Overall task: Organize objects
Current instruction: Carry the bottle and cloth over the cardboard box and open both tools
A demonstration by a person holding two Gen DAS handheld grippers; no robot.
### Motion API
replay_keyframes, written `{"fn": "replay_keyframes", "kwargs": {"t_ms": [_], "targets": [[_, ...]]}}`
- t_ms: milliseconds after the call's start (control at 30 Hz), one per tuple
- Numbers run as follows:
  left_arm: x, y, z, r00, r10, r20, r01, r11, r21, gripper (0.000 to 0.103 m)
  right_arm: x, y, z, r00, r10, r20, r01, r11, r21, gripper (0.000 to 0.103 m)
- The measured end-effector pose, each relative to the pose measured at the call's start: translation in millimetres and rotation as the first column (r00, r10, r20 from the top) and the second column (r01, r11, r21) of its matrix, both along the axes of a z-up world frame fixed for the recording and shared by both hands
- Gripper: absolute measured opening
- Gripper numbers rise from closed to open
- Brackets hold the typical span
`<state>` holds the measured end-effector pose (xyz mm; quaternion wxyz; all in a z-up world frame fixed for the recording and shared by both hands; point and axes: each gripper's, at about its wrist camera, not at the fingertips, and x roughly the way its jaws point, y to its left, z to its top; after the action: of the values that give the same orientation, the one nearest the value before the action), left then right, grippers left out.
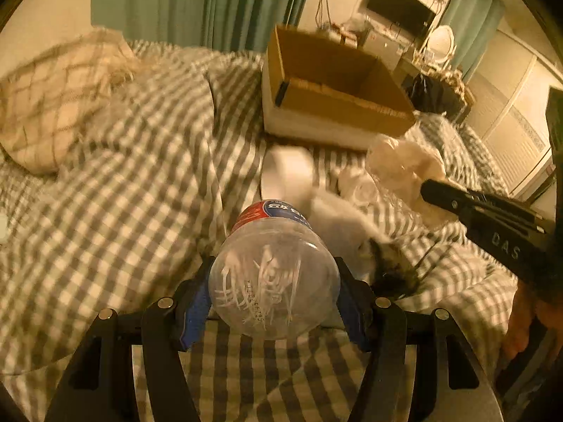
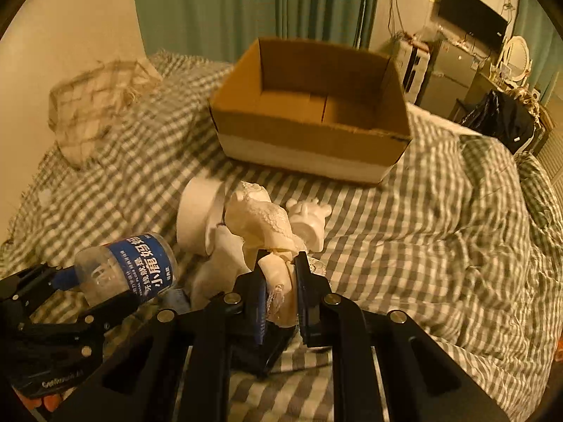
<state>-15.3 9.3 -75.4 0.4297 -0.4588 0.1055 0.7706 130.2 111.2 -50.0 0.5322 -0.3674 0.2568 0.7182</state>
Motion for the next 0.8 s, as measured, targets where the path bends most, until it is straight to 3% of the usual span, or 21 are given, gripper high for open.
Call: {"fn": "replay_keyframes", "kwargs": {"t_ms": [33,167,367,533,667,800], "targets": [[0,0,8,0.999,-0.048,-0.010,0.048,0.999,0.014,0.065,0,-3,6,1.000,0.000,-0.005,0.000,1.000,0.012,0.013],[2,-2,45,0.992,-0.088,-0.087,0.094,0.993,0.065,0.065,3,-16,41,0.999,0.004,-0.035,-0.001,0.997,0.083,0.013],[-5,13,105,0.981,-0.086,-0.174,0.115,0.980,0.163,0.065,2,-28,105,0.998,0.045,-0.053,-0.033,0.977,0.210,0.013],[-13,50,144,0.964,-0.112,-0.243,0.165,0.963,0.214,0.065,4,-8,151,0.997,0.052,-0.065,-0.031,0.958,0.286,0.013],[-31,90,152,0.957,-0.126,-0.263,0.189,0.955,0.229,0.065,9,25,168,0.997,0.031,-0.076,-0.006,0.951,0.309,0.013],[-54,140,142,0.954,-0.138,-0.265,0.197,0.957,0.212,0.065,16,75,161,0.996,-0.003,-0.090,0.029,0.957,0.287,0.012]]}}
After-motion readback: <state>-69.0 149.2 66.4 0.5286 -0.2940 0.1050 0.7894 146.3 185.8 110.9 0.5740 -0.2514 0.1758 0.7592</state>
